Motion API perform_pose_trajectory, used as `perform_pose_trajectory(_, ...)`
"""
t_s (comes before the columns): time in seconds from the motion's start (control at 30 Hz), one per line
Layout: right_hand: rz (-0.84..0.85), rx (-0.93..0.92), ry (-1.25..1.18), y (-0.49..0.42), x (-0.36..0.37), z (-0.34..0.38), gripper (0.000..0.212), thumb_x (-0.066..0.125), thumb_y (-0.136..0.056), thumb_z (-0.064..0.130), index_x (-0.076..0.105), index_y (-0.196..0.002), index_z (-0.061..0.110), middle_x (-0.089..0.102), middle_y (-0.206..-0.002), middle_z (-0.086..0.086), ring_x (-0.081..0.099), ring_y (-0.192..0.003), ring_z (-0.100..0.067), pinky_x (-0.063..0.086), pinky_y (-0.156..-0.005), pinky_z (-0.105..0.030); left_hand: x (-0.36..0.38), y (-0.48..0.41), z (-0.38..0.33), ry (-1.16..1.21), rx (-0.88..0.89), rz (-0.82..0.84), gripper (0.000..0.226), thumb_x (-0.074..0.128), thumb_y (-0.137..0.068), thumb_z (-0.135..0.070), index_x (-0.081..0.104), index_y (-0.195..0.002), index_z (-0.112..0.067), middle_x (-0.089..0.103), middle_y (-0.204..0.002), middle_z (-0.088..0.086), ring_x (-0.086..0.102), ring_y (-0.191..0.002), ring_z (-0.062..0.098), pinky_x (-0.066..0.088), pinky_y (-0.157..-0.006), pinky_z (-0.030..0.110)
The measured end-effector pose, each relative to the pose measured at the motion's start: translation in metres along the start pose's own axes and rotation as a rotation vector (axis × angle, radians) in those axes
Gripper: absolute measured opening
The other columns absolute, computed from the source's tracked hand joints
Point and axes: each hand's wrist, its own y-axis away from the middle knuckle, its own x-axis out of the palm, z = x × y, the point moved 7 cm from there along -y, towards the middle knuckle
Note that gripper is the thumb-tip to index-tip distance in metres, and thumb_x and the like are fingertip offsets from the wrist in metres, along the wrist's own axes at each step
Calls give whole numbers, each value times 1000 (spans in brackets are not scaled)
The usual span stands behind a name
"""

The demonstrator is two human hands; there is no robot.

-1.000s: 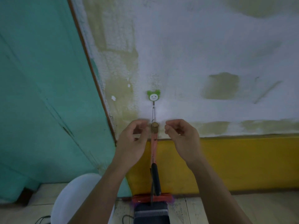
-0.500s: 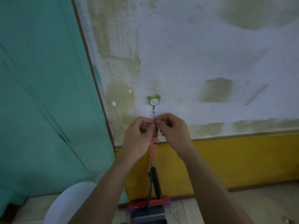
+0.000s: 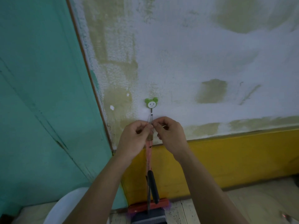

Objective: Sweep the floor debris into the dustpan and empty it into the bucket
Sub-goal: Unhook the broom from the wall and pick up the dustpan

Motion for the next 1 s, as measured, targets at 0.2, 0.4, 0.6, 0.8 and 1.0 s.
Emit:
perform_pose_trajectory(0.2, 84, -6, -95, 5, 10, 5, 19, 51, -97, 16, 67, -88, 10, 61, -66, 7, 51, -56, -11, 45, -56, -27, -3, 3, -5, 58, -3, 23, 23, 56, -98, -14, 69, -83, -3, 58, -52, -10, 50, -41, -2, 40, -43, 10)
perform_pose_trajectory(0.4, 151, 9, -188, 8, 9, 6, 21, 48, -97, 14, 59, -85, 1, 60, -71, -6, 49, -55, -14, 44, -55, -31, 0, 3, -8, 81, -42, 64, 30, 50, -96, -9, 63, -69, -7, 62, -58, -2, 52, -48, 4, 39, -44, 14)
perform_pose_trajectory(0.6, 239, 12, -182, 5, 8, 8, 29, 48, -96, 14, 59, -70, 16, 46, -59, 5, 39, -50, -9, 39, -53, -31, -4, 1, -5, 121, -44, 63, 23, 56, -94, -11, 66, -74, -5, 53, -58, 2, 42, -52, 12, 35, -50, 28)
perform_pose_trajectory(0.8, 193, 28, -237, -1, 7, 8, 27, 47, -93, 7, 56, -68, 7, 45, -56, 4, 40, -48, -11, 41, -55, -35, -6, -3, -1, 210, -36, 22, 22, 59, -95, -10, 70, -77, -8, 57, -60, 4, 49, -53, 12, 45, -54, 29)
perform_pose_trajectory(1.0, 225, 101, -429, 0, 11, 9, 28, 45, -93, 5, 49, -65, 7, 40, -59, -3, 39, -48, -11, 37, -54, -31, -3, -4, 4, 324, -38, -30, 22, 58, -94, -4, 70, -77, -9, 59, -63, 6, 51, -57, 14, 49, -63, 32)
